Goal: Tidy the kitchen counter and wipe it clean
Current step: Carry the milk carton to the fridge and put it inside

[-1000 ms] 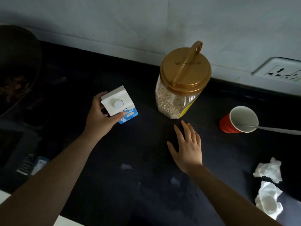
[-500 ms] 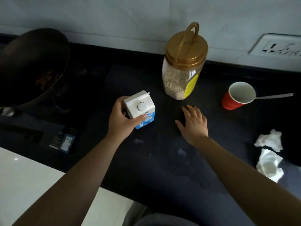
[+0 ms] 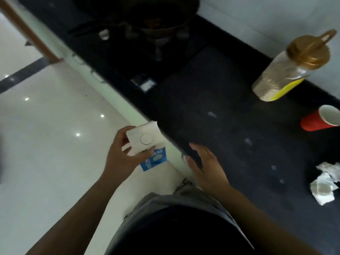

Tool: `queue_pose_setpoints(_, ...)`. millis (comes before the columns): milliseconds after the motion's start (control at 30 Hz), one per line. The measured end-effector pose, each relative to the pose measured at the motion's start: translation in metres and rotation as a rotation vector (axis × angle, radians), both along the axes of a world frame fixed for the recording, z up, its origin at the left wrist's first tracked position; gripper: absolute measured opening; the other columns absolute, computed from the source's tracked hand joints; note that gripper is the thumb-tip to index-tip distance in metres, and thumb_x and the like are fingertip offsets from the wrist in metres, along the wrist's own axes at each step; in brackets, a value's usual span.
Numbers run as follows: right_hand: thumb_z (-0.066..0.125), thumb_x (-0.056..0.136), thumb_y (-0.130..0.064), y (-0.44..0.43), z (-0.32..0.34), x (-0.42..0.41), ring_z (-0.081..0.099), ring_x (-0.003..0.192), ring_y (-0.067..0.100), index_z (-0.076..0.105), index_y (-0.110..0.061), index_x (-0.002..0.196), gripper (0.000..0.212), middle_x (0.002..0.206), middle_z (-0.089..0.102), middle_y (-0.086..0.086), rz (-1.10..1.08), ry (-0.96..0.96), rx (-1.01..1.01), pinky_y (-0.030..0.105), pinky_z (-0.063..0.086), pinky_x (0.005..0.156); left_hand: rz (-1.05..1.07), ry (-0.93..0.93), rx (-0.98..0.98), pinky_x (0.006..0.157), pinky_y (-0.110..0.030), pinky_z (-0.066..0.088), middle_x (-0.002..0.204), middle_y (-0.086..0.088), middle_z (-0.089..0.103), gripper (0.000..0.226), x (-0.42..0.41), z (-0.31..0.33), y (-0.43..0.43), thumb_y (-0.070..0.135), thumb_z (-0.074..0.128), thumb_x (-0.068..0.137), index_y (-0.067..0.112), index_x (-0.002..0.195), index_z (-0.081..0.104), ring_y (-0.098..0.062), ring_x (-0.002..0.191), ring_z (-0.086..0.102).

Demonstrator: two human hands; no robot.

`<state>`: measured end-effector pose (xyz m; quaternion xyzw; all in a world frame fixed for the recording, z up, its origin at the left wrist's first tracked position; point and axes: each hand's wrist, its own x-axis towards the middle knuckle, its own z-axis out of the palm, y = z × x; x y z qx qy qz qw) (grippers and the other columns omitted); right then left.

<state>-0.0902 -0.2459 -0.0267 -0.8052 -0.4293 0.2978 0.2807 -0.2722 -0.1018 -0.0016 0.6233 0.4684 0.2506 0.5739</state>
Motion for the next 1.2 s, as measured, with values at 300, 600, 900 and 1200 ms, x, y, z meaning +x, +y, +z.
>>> queue_pose_setpoints(300, 0.046, 0.093, -0.037, 0.056, -0.003, -0.23, 0.046, 0.11, 0.004, 0.049, -0.022, 0.126, 0.036, 0.127, 0.051, -0.007, 0.678, 0.115, -0.135, 0.018, 0.034, 0.092, 0.664, 0.1, -0.08, 0.088, -0.03, 0.048, 0.103, 0.027, 0.058, 0.068, -0.284, -0.003, -0.093, 0.042, 0.078, 0.045, 0.037, 0.106, 0.049, 0.009, 0.1, 0.053)
queue_pose_setpoints(600, 0.042, 0.091, -0.047, 0.103, 0.012, -0.414, 0.048, 0.113, 0.001, 0.051, -0.029, 0.123, 0.037, 0.122, 0.052, -0.017, 1.184, 0.174, -0.158, 0.025, 0.042, 0.094, 1.308, 0.118, -0.135, 0.089, -0.033, 0.049, 0.109, 0.017, 0.058, 0.064, -0.43, -0.005, -0.195, 0.011, 0.084, 0.062, 0.029, 0.113, 0.049, -0.001, 0.105, 0.052)
queue_pose_setpoints(900, 0.046, 0.09, -0.043, 0.169, 0.004, -0.553, 0.041, 0.105, -0.021, 0.051, -0.029, 0.12, 0.033, 0.11, 0.048, -0.028, 1.383, 0.187, -0.183, 0.009, 0.038, 0.084, 1.574, 0.097, -0.166, 0.08, -0.028, 0.049, 0.107, 0.018, 0.055, 0.066, -0.521, -0.016, -0.172, 0.01, 0.083, 0.061, 0.027, 0.114, 0.048, -0.001, 0.103, 0.05)
queue_pose_setpoints(1200, 0.048, 0.091, -0.04, 0.309, 0.001, -0.721, 0.045, 0.111, 0.0, 0.05, -0.024, 0.124, 0.037, 0.119, 0.048, -0.017, 1.445, 0.145, -0.078, 0.023, 0.037, 0.097, 1.575, 0.13, -0.141, 0.086, -0.042, 0.052, 0.105, 0.014, 0.06, 0.065, -0.682, -0.025, -0.035, 0.017, 0.087, 0.054, 0.043, 0.1, 0.05, -0.009, 0.103, 0.055)
